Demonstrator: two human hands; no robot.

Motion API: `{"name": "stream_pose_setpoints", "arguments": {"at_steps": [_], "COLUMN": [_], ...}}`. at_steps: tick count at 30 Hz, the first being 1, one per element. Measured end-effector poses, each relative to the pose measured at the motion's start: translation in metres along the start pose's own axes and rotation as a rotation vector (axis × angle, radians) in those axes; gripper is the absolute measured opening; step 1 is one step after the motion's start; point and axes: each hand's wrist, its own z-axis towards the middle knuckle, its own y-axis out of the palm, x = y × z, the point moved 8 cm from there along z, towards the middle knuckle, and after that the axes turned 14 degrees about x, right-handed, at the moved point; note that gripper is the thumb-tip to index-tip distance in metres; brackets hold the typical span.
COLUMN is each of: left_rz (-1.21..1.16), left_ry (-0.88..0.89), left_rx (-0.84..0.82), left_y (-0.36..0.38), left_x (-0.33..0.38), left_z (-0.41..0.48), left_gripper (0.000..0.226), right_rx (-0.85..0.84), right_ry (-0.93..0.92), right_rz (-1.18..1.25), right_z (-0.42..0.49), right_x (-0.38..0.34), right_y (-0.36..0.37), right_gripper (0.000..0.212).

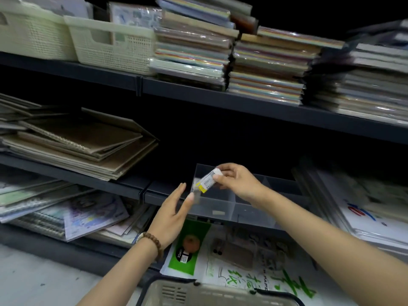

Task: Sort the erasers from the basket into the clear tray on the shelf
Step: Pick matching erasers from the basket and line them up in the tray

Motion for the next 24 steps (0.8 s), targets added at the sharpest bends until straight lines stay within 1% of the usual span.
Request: {"name": "stream_pose_setpoints", "arguments": {"at_steps": [3, 5, 7, 11, 13, 16, 19, 21, 24], "left_rz": [-0.062, -0.064, -0.069, -0.047, -0.051, -0.04, -0.069, -0.066, -0.05], "left_ry": [-0.104, -0.097, -0.068, -0.069, -0.072, -0.079, -0.095, -0.092, -0.081], "left_rx": [-0.048, -0.091, -0.126, -0.149, -0.164, -0.158, -0.148, -0.146, -0.149], "left_y": [0.003, 0.008, 0.013, 0.015, 0.016, 0.015, 0.015, 0.015, 0.016], "left_x": [-0.017, -0.019, -0.018, -0.018, -0.019, -0.019, -0.018, -0.018, -0.018], "left_z": [0.002, 0.001, 0.001, 0.001, 0.0, -0.001, 0.0, -0.001, -0.002], "left_gripper": [0.06, 0.052, 0.047, 0.07, 0.077, 0.08, 0.078, 0.079, 0.08], "right_rx": [-0.076, -0.15, -0.17, -0.182, -0.18, -0.118, -0.044, -0.052, -0.061], "right_ry": [-0.052, -0.079, -0.103, -0.141, -0.136, -0.106, -0.027, 0.03, 0.135], "right_rz": [-0.186, -0.311, -0.366, -0.475, -0.449, -0.33, -0.27, -0.234, -0.12], "right_z": [0.018, 0.023, 0.026, 0.022, 0.017, 0.01, 0.005, 0.005, 0.009], "right_x": [-0.001, -0.002, -0.004, -0.001, 0.002, 0.008, 0.022, 0.028, 0.033], "right_y": [0.008, 0.018, 0.025, 0.039, 0.044, 0.044, 0.04, 0.04, 0.039], "right_gripper": [0.039, 0.044, 0.044, 0.047, 0.043, 0.036, 0.041, 0.044, 0.04]}}
